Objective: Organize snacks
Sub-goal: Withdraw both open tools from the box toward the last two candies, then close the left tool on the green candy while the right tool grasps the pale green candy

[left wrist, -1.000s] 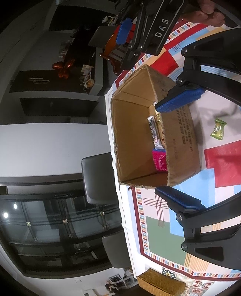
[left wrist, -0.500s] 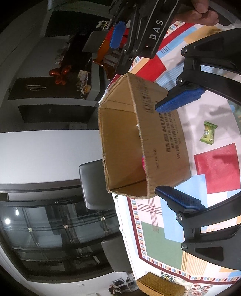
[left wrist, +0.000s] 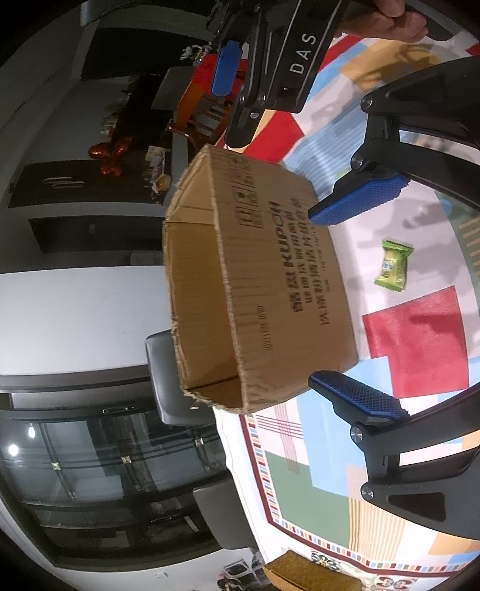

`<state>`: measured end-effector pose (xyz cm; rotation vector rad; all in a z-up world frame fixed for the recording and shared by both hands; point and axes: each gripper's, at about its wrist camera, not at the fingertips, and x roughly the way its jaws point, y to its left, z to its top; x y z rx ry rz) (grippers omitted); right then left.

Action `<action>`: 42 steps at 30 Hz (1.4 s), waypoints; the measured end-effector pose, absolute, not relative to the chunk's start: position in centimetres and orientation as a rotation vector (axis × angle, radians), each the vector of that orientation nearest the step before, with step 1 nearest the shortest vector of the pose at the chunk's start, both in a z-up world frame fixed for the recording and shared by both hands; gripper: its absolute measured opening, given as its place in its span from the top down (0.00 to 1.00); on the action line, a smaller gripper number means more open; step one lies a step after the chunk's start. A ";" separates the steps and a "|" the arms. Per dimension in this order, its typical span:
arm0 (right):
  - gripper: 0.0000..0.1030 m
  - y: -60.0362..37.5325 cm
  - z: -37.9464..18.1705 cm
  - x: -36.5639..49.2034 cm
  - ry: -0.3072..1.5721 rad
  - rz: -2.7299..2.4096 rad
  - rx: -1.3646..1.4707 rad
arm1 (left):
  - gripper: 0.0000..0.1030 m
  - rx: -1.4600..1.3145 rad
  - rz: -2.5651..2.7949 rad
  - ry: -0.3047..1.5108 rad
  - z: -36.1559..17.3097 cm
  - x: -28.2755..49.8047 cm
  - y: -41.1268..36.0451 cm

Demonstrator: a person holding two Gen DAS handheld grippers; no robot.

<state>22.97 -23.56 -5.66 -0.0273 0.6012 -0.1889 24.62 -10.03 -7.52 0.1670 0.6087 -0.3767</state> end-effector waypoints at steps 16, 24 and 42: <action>0.38 -24.1 -11.8 23.0 0.753 -0.170 -0.024 | 0.22 0.192 -0.443 0.699 -12.6 24.4 -10.9; 0.40 -23.7 -13.8 23.6 0.803 -0.153 -0.023 | 0.24 0.212 -0.474 0.752 -14.4 24.9 -11.1; 0.49 -22.7 -16.2 24.5 0.912 -0.123 -0.002 | 0.37 0.236 -0.486 0.825 -16.1 26.3 -12.0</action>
